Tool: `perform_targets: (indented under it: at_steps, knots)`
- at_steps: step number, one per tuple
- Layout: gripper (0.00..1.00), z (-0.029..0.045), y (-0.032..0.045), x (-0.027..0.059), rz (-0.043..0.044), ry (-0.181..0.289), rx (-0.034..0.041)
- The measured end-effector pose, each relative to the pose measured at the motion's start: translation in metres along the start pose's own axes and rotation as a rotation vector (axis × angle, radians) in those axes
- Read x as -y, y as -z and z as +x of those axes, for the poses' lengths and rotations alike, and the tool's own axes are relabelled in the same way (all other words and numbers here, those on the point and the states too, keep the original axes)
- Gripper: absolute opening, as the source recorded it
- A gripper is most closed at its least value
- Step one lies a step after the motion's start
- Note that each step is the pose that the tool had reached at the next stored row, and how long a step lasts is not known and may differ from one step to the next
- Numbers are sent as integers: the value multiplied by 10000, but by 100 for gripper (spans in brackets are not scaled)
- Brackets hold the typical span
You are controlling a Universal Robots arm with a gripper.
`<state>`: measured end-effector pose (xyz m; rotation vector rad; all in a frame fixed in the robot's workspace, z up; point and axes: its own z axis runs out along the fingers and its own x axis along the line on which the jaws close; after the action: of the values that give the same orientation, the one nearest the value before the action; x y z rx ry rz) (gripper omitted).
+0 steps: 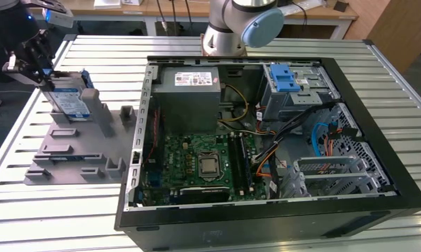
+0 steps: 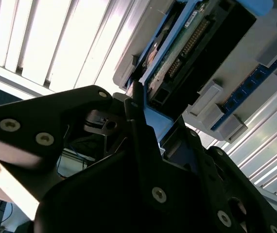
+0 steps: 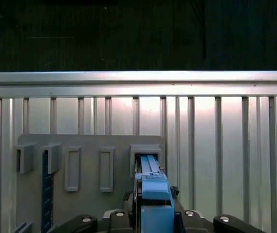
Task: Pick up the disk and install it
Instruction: 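Pick up the disk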
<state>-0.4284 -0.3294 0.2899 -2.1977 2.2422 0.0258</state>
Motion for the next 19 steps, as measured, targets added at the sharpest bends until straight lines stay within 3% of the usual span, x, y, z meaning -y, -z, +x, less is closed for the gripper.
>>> perform_targets:
  at_steps: [16, 18, 19]
  knots:
    - [36, 0, 4, 0, 1, 0, 1]
    - [38, 0, 3, 0, 1, 0, 1]
    - [44, 0, 1, 0, 2, 0, 1]
